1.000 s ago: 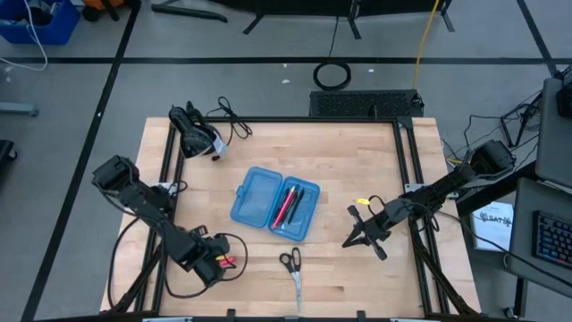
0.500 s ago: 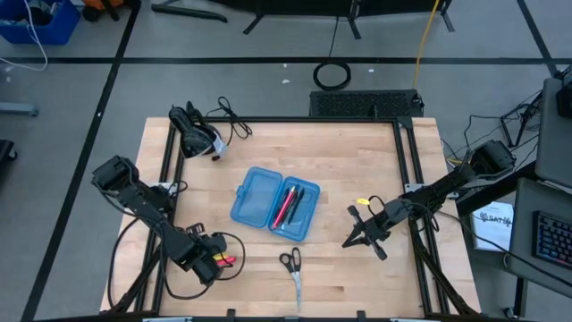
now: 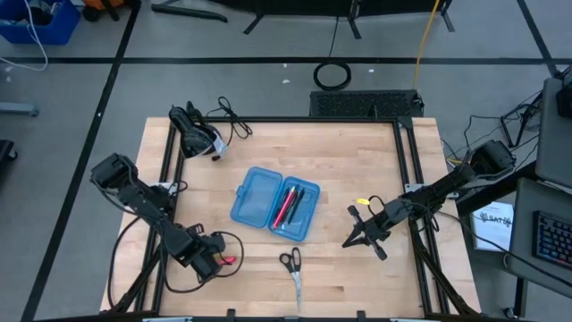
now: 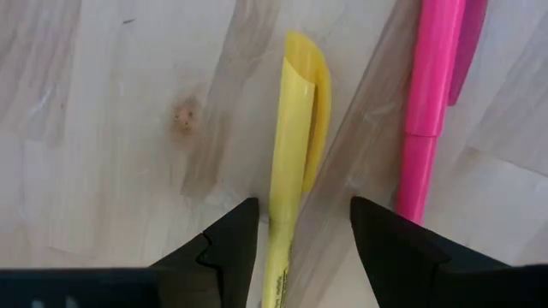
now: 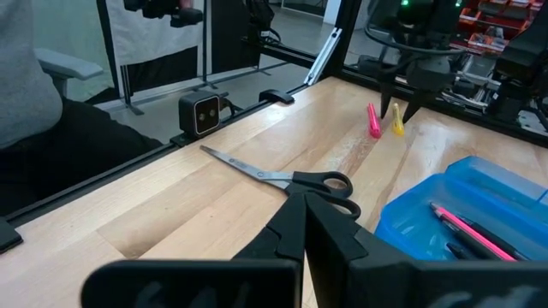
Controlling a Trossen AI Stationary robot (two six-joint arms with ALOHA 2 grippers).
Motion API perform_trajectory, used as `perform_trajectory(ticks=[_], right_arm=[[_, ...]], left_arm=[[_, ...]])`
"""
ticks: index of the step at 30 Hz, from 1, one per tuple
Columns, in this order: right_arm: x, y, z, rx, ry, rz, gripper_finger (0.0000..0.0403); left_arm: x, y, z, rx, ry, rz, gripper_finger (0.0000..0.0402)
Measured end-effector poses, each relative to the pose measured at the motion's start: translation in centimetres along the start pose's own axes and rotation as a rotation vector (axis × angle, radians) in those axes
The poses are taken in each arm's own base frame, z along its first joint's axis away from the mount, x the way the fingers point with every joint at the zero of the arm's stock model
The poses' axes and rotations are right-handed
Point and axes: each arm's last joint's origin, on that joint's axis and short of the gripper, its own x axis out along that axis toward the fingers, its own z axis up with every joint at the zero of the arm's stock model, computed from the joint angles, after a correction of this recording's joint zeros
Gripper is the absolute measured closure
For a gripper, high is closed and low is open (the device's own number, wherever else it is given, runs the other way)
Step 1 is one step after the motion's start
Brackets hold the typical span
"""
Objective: Pick & place school supplies into a supply box
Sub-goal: Put the yellow pen into the supply box
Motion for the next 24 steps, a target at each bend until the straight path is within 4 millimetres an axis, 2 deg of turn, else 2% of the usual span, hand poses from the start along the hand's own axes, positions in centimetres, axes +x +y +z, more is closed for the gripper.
perform_trajectory(ticks=[6, 16, 21, 24], right_arm=[[0.0, 0.0, 0.0, 0.0, 0.0, 0.0, 0.0403], [0.0, 0.0, 0.0, 0.0, 0.001, 0.0, 0.0403], [0.0, 0.0, 0.0, 0.0, 0.0, 0.0, 0.0403], [0.0, 0.0, 0.0, -0.001, 0.0, 0.0, 0.0403]], left_arm=[[0.0, 0.4, 0.9, -0.005, 0.014, -0.008, 0.0244], [0.1, 0.5, 1.2, 0.012, -0.035, 0.004, 0.0318], [0.1, 0.3, 1.3, -0.01, -0.05, -0.01, 0.0369], [0.1, 0.2, 1.4, -0.048, -0.056, -0.024, 0.0369]])
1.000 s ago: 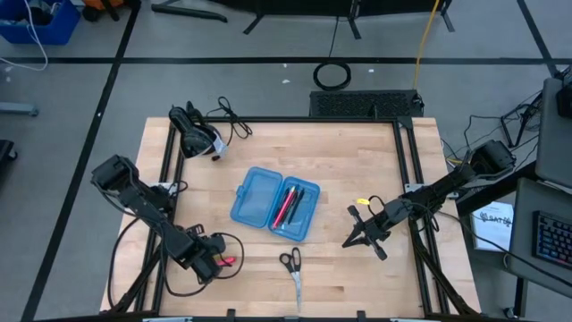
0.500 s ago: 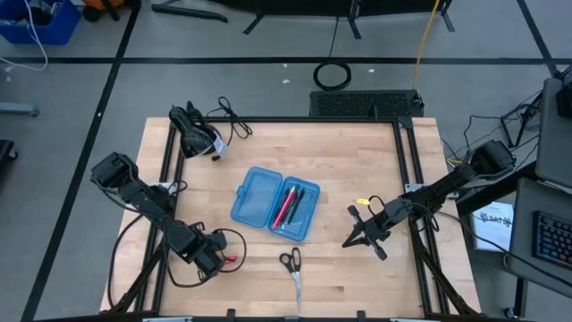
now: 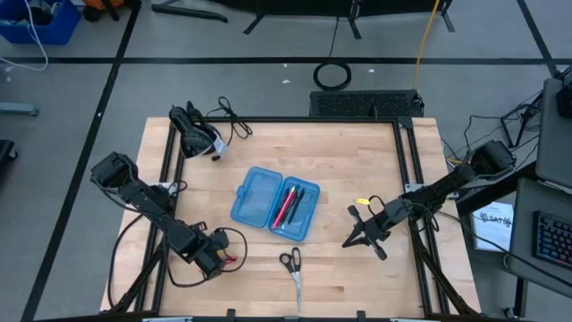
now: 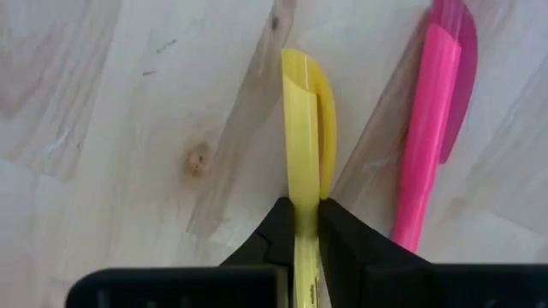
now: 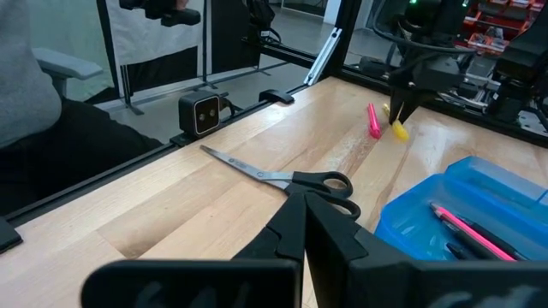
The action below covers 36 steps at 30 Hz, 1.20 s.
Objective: Pick & place school supplies into a supply box
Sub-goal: Put the yellow pen into the supply box
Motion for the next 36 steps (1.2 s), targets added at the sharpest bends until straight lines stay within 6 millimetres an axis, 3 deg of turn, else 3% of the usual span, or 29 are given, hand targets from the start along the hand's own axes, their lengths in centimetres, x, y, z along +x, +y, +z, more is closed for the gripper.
perform_trajectory(ticks=[9, 19, 23, 27, 31, 36], right_arm=[[0.0, 0.0, 0.0, -0.006, 0.0, 0.0, 0.0403], [0.0, 0.0, 0.0, -0.033, -0.001, 0.001, 0.0403], [0.0, 0.0, 0.0, -0.034, -0.001, 0.001, 0.0403], [0.0, 0.0, 0.0, -0.034, -0.001, 0.001, 0.0403], [0.0, 0.0, 0.0, -0.031, -0.001, 0.001, 0.0403], [0.0, 0.0, 0.0, -0.031, -0.001, 0.001, 0.0403]], left_arm=[[-1.0, -0.6, 0.3, -0.03, -0.012, 0.042, 0.0369], [-5.6, -2.1, 2.2, -0.063, -0.094, 0.121, 0.0369], [-8.2, -3.3, 4.7, -0.131, -0.191, 0.024, 0.0369], [-10.4, -3.8, 8.4, -0.244, -0.324, -0.13, 0.0369], [-11.0, -2.7, 12.2, -0.373, -0.459, -0.227, 0.0369], [-10.1, 0.6, 17.4, -0.456, -0.55, -0.214, 0.0369]])
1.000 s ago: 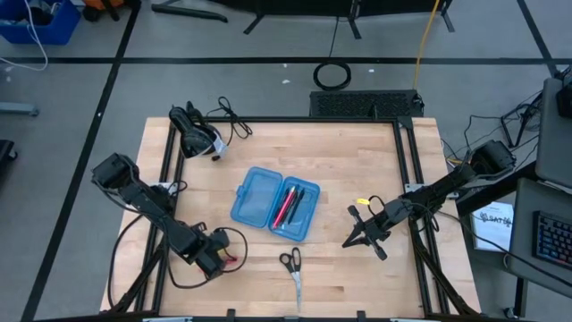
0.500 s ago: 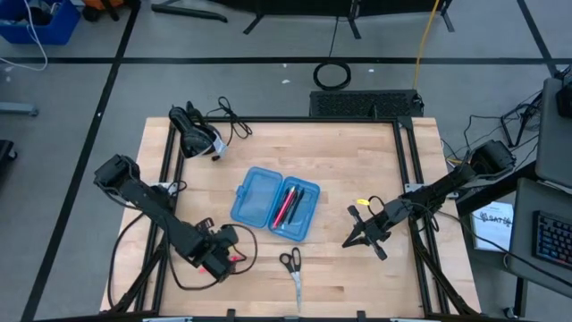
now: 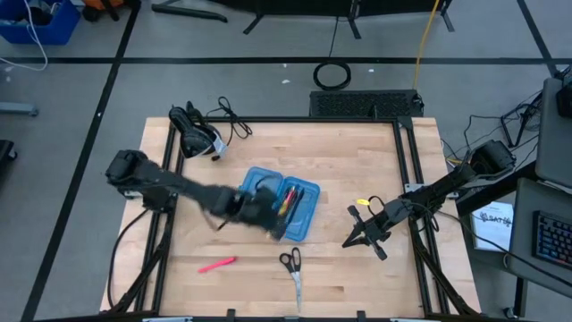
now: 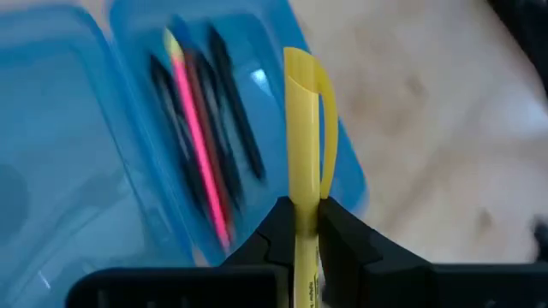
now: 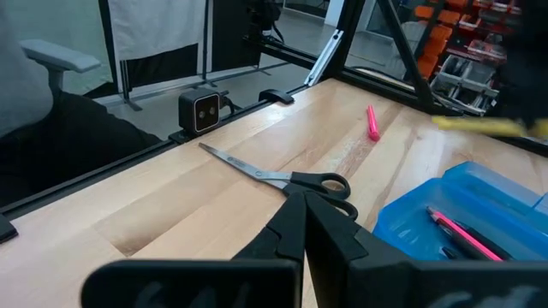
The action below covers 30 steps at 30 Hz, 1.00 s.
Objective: Pick & place school supplies into a supply box
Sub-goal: Put the yellow pen into the supply box
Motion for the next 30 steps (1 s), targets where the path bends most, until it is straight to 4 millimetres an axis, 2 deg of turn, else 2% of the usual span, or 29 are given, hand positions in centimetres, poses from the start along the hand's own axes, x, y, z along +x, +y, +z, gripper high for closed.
perform_trajectory(ticks=[3, 7, 10, 14, 21, 26, 30], right_arm=[[0.0, 0.0, 0.0, 0.0, 0.0, 0.0, 0.0403], [0.0, 0.0, 0.0, 0.005, 0.001, 0.0, 0.0403], [0.0, 0.0, -0.1, 0.031, 0.007, 0.001, 0.0403], [0.0, 0.0, -0.2, 0.037, 0.02, 0.004, 0.0403], [0.0, 0.1, -0.4, 0.053, 0.035, 0.01, 0.0403], [0.0, 0.1, -0.3, 0.056, 0.03, 0.009, 0.0403], [0.0, 0.1, -0.3, 0.057, 0.03, 0.009, 0.0403]], left_arm=[[2.5, 1.4, 2.9, -0.05, -0.009, -0.004, 0.0369], [6.2, 2.7, 5.1, -0.108, 0.01, -0.043, 0.0369], [8.4, 3.2, 5.3, -0.149, 0.061, -0.08, 0.0369], [10.9, 4.1, 4.7, -0.196, 0.119, -0.039, 0.0369], [12.5, 5.5, 4.6, -0.267, 0.164, 0.024, 0.0369], [12.5, 5.5, 4.5, -0.265, 0.17, 0.03, 0.0368], [12.2, 5.3, 4.6, -0.237, 0.179, 0.008, 0.032]])
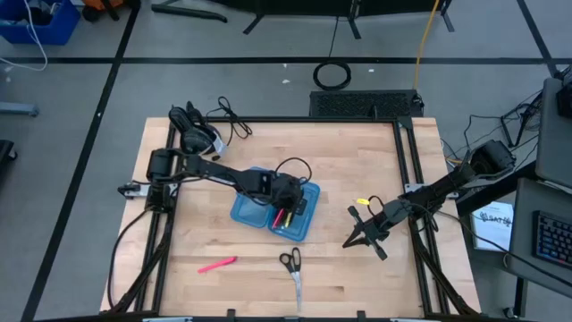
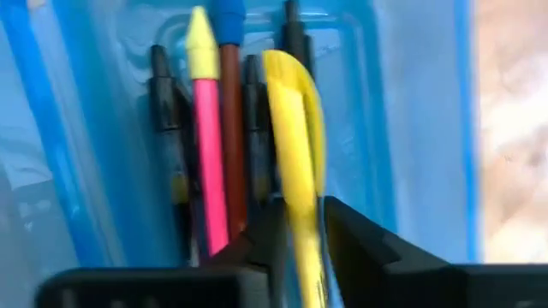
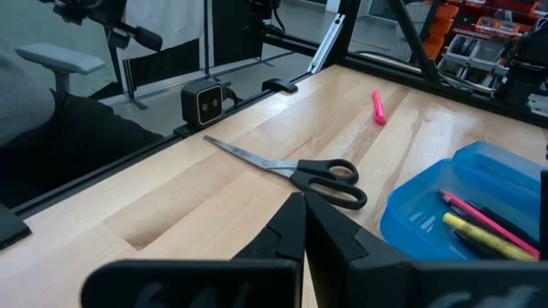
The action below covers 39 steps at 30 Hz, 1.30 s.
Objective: Pick & place school supplies into a supply box
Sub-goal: Put the yellow pen into the supply box, then put the pink pen into the supply box
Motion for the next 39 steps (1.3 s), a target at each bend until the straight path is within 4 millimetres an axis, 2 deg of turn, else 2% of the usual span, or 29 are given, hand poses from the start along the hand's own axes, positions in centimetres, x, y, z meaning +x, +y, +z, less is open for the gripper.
perform_trajectory(ticks=[4, 8, 10, 13, 15, 18, 20, 22, 25, 29, 34, 39], right_arm=[[0.0, 0.0, 0.0, 0.0, -0.004, -0.001, 0.0403], [0.0, 0.0, 0.1, 0.0, -0.008, -0.001, 0.0403], [0.0, 0.0, 0.0, 0.0, -0.001, 0.0, 0.0403], [0.0, 0.0, 0.0, 0.001, -0.001, 0.0, 0.0403], [0.0, 0.0, 0.0, 0.001, 0.003, 0.001, 0.0403], [0.0, 0.0, -0.1, 0.002, 0.01, 0.002, 0.0403], [0.0, 0.0, -0.1, 0.003, 0.018, 0.003, 0.0403], [0.0, 0.0, -0.2, 0.007, 0.024, 0.004, 0.0403], [0.0, 0.0, -0.2, 0.022, 0.028, 0.004, 0.0403], [0.0, 0.0, -0.2, 0.025, 0.023, 0.003, 0.0403], [0.0, 0.0, 0.0, 0.023, -0.001, -0.001, 0.0403], [0.0, 0.0, 0.1, 0.022, -0.006, -0.003, 0.0403]], left_arm=[[-0.6, -0.5, 0.0, 0.023, 0.009, -0.04, 0.0258], [-2.1, -1.5, 0.3, 0.103, -0.002, -0.079, 0.0223], [-3.8, -2.9, 0.7, 0.176, 0.015, -0.147, 0.022], [-8.1, -4.7, 0.0, 0.315, 0.105, -0.246, 0.0225], [-11.5, -5.6, -1.9, 0.404, 0.175, -0.276, 0.0235], [-15.7, -5.4, -6.0, 0.519, 0.202, -0.179, 0.0253], [-17.5, -4.9, -9.2, 0.583, 0.15, -0.103, 0.0264], [-18.5, -4.3, -12.4, 0.612, 0.088, -0.047, 0.0272], [-19.0, -2.7, -16.6, 0.586, 0.005, 0.016, 0.0274], [-18.1, -0.3, -20.4, 0.532, -0.038, 0.075, 0.026], [-15.2, 2.9, -22.9, 0.45, 0.042, 0.173, 0.0221], [-11.8, 4.3, -24.8, 0.599, 0.187, 0.2, 0.0179]])
